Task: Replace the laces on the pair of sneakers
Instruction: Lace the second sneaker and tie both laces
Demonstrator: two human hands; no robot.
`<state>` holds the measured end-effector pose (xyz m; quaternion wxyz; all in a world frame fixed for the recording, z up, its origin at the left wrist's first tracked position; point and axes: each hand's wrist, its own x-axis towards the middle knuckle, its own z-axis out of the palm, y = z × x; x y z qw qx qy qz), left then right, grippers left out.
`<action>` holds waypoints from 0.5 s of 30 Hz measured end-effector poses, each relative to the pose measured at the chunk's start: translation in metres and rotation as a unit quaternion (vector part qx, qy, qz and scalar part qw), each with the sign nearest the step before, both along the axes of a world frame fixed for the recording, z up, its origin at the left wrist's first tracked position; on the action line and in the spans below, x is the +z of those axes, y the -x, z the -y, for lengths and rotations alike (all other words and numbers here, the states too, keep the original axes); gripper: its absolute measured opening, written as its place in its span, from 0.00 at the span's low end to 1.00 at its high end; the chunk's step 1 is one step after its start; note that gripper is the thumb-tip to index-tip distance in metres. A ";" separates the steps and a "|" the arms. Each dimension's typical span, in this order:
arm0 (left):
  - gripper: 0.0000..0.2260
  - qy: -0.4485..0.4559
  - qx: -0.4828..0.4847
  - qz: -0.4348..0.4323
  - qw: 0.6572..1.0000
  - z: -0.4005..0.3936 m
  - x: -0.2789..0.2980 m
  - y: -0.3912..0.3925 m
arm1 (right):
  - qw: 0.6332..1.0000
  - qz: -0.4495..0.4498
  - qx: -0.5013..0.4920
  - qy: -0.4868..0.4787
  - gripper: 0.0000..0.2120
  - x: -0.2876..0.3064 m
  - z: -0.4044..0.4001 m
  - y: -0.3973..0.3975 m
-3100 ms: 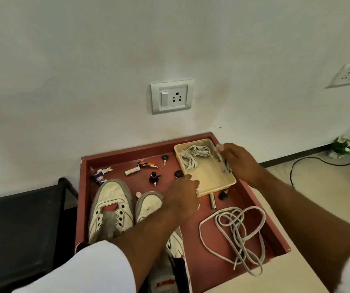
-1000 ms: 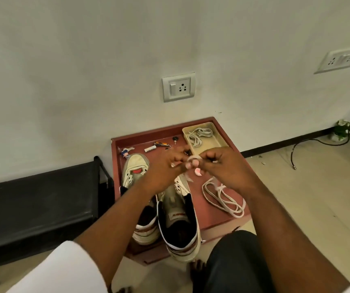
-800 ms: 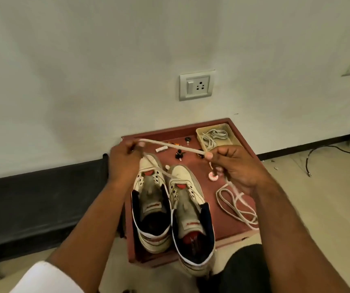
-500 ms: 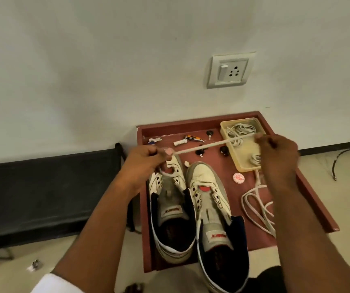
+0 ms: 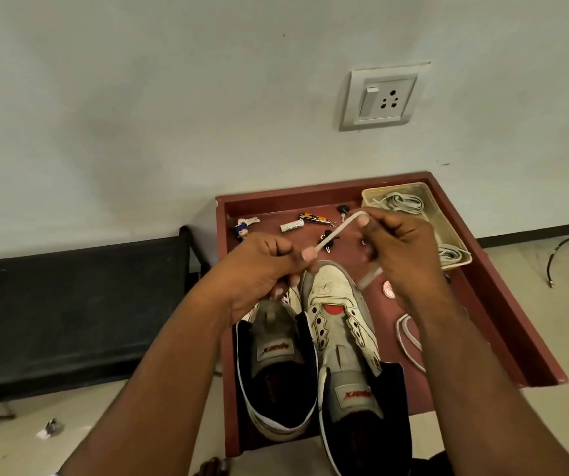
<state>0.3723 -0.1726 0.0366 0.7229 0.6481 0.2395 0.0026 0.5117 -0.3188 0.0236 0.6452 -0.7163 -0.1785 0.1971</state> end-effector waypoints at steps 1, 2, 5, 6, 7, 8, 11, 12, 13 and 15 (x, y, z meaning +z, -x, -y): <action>0.10 0.032 -0.041 -0.003 0.999 -0.002 0.001 0.003 | 0.999 0.019 -0.031 0.012 0.06 -0.004 0.000 -0.004; 0.10 0.072 -0.075 0.004 0.995 -0.002 0.002 0.005 | 0.998 0.043 -0.048 0.027 0.06 -0.007 0.000 -0.006; 0.08 0.204 -0.091 0.084 0.971 0.004 0.006 0.004 | 0.986 0.098 0.032 0.134 0.09 -0.020 -0.005 -0.003; 0.09 0.242 -0.051 0.124 0.961 0.006 0.007 0.001 | 0.972 0.104 0.109 0.182 0.08 -0.021 -0.005 0.002; 0.09 0.273 0.011 0.165 0.948 0.006 0.006 -0.004 | 0.955 0.097 0.189 0.205 0.07 -0.020 -0.007 0.008; 0.09 0.297 0.086 0.199 0.930 0.005 0.005 -0.008 | 0.944 0.077 0.250 0.201 0.07 -0.017 -0.007 0.012; 0.07 0.285 0.270 0.258 0.883 -0.006 -0.004 -0.018 | 0.939 0.023 0.313 0.140 0.11 0.001 -0.006 0.019; 0.08 0.259 0.302 0.260 0.880 -0.007 -0.007 -0.020 | 0.934 0.035 0.325 0.144 0.12 0.007 -0.006 0.019; 0.09 0.221 0.322 0.250 0.886 -0.007 -0.010 -0.020 | 0.928 0.049 0.338 0.151 0.13 0.012 -0.006 0.019; 0.09 0.071 0.333 0.201 0.918 -0.003 -0.014 -0.020 | 0.924 0.053 0.349 0.144 0.10 0.020 -0.004 0.019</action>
